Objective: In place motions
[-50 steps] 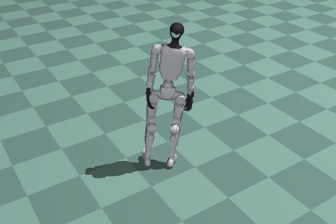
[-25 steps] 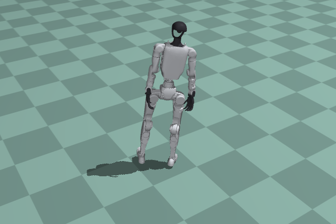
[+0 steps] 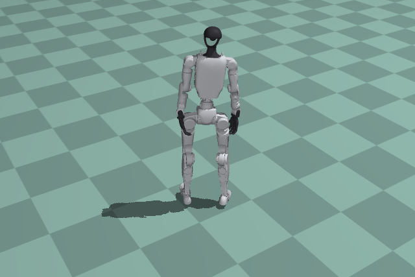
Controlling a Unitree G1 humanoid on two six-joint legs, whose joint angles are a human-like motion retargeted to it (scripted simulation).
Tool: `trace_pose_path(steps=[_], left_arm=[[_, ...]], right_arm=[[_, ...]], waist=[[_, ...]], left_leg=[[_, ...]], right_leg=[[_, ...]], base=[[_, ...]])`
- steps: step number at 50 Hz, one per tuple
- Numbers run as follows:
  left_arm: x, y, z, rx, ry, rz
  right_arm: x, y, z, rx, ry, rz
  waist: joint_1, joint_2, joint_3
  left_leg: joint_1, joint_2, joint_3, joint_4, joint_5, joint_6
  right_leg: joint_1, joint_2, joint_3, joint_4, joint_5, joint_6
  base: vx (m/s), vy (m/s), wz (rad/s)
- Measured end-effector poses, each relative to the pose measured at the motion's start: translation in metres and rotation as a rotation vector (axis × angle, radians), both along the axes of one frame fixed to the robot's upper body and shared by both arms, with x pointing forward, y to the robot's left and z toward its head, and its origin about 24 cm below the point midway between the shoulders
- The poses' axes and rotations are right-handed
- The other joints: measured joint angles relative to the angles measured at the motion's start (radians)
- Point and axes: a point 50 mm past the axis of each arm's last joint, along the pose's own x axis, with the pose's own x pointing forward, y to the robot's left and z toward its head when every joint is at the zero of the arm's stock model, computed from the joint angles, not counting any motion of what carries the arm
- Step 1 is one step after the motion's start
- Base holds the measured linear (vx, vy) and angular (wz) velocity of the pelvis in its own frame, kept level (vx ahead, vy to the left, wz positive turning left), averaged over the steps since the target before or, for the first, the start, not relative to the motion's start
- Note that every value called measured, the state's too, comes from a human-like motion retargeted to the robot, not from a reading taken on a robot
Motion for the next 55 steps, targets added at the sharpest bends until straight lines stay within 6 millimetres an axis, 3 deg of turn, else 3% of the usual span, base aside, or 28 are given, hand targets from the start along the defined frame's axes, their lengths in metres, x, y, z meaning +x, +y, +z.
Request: trace_pose_path(steps=[9, 16, 20, 22, 23, 25, 28, 30, 33, 35, 39, 43, 48, 50, 52, 55], left_arm=[[0.033, 0.027, 0.004, 0.041, -0.072, -0.068], [0.072, 0.037, 0.009, 0.081, -0.181, -0.108], [0.087, 0.034, 0.011, 0.064, -0.223, -0.096], [0.100, 0.034, 0.014, 0.061, -0.260, -0.104], [0.108, 0.035, 0.016, 0.062, -0.284, -0.115], [0.132, 0.034, 0.023, 0.070, -0.343, -0.145], [0.184, 0.022, 0.040, 0.101, -0.510, -0.220], [0.216, 0.013, 0.055, 0.117, -0.627, -0.256], [0.275, -0.007, 0.093, 0.117, -0.832, -0.238], [0.309, -0.006, 0.124, 0.104, -0.967, -0.206], [0.358, 0.005, 0.184, 0.154, -1.203, -0.134], [0.394, 0.011, 0.250, 0.249, -1.424, -0.135], [0.417, 0.004, 0.317, 0.266, -1.671, -0.114], [0.422, -0.002, 0.340, 0.237, -1.762, -0.105], [0.424, -0.008, 0.353, 0.208, -1.813, -0.092], [0.423, -0.011, 0.353, 0.179, -1.830, -0.068]], right_arm=[[0.036, 0.001, 0.006, -0.027, -0.138, 0.203], [0.070, -0.014, 0.019, -0.075, -0.247, 0.246], [0.092, -0.023, 0.028, -0.123, -0.305, 0.249], [0.105, -0.025, 0.033, -0.142, -0.362, 0.235], [0.113, -0.026, 0.037, -0.149, -0.398, 0.221], [0.126, -0.031, 0.045, -0.167, -0.475, 0.176], [0.143, -0.047, 0.061, -0.201, -0.606, 0.071], [0.148, -0.058, 0.069, -0.224, -0.667, 0.015], [0.190, -0.071, 0.101, -0.259, -0.787, -0.018], [0.226, -0.069, 0.129, -0.270, -0.877, 0.029], [0.289, -0.050, 0.198, -0.248, -1.090, 0.172], [0.331, -0.023, 0.270, -0.215, -1.337, 0.268], [0.354, 0.008, 0.347, -0.181, -1.591, 0.385], [0.356, 0.016, 0.370, -0.182, -1.663, 0.428], [0.356, 0.021, 0.384, -0.187, -1.712, 0.468], [0.354, 0.028, 0.386, -0.188, -1.734, 0.526]], waist=[[-0.010, -0.045, 0.078], [0.015, -0.072, 0.173], [0.002, -0.037, 0.189], [-0.017, 0.005, 0.202], [-0.033, 0.026, 0.214], [-0.046, 0.037, 0.246], [-0.064, 0.071, 0.294], [-0.010, 0.073, 0.321], [0.128, 0.023, 0.371], [0.151, -0.005, 0.394], [0.110, 0.027, 0.407], [0.129, 0.004, 0.437], [0.136, -0.005, 0.464], [0.135, -0.017, 0.513], [0.135, -0.027, 0.559], [0.144, -0.048, 0.603]], left_leg=[[-0.037, 0.009, 0.006, 0.025, 0.007, 0.004], [-0.101, 0.013, 0.001, 0.078, 0.005, 0.004], [-0.169, 0.055, 0.012, 0.101, 0.005, -0.009], [-0.223, 0.091, -0.004, 0.131, 0.005, -0.022], [-0.253, 0.102, -0.022, 0.150, 0.007, -0.029], [-0.312, 0.092, -0.030, 0.201, 0.009, -0.039], [-0.429, 0.043, -0.057, 0.296, 0.025, -0.043], [-0.471, 0.049, -0.040, 0.340, 0.028, -0.053], [-0.576, 0.089, 0.058, 0.419, 0.001, -0.043], [-0.677, 0.117, 0.104, 0.506, -0.023, -0.034], [-0.921, 0.165, 0.053, 0.731, -0.091, -0.005], [-1.122, 0.196, 0.032, 0.976, -0.187, 0.025], [-1.332, 0.233, 0.018, 1.278, -0.300, 0.078], [-1.366, 0.242, 0.029, 1.414, -0.355, 0.106], [-1.380, 0.249, 0.041, 1.543, -0.407, 0.136], [-1.380, 0.271, 0.072, 1.724, -0.487, 0.190]], right_leg=[[-0.022, -0.002, -0.004, -0.013, 0.031, 0.010], [-0.063, -0.011, -0.029, -0.021, 0.033, 0.018], [-0.096, -0.011, -0.157, 0.034, -0.013, 0.003], [-0.123, -0.016, -0.204, 0.083, -0.018, -0.053], [-0.142, -0.022, -0.205, 0.101, 0.000, -0.090], [-0.183, -0.034, -0.113, 0.101, 0.032, -0.097], [-0.218, -0.060, -0.015, 0.088, 0.022, 0.036], [-0.248, -0.102, -0.137, 0.142, -0.002, 0.018], [-0.457, -0.080, 0.040, 0.298, -0.049, -0.008], [-0.589, -0.072, 0.096, 0.386, -0.070, -0.011], [-0.796, -0.035, 0.097, 0.550, -0.107, 0.009], [-1.010, 0.005, 0.150, 0.760, -0.161, 0.004], [-1.252, 0.047, 0.194, 1.068, -0.251, -0.039], [-1.307, 0.052, 0.218, 1.217, -0.307, -0.062], [-1.343, 0.060, 0.241, 1.358, -0.361, -0.086], [-1.385, 0.081, 0.279, 1.560, -0.439, -0.123]], base=[[-0.15, 0.04, 0.03], [-0.16, 0.04, 0.06], [-0.18, 0.07, -0.11], [-0.22, 0.06, 0.36], [-0.18, 0.03, 0.76], [-0.10, -0.02, 1.11], [-0.16, -0.08, 1.72], [0.01, -0.15, 0.25], [-0.23, -0.09, -1.39], [-0.36, -0.01, -1.06], [-0.22, 0.00, -0.43], [-0.15, 0.01, -0.90], [-0.06, 0.08, -0.63], [0.00, 0.08, -0.27], [0.05, 0.09, -0.25], [0.07, 0.09, -0.42]])
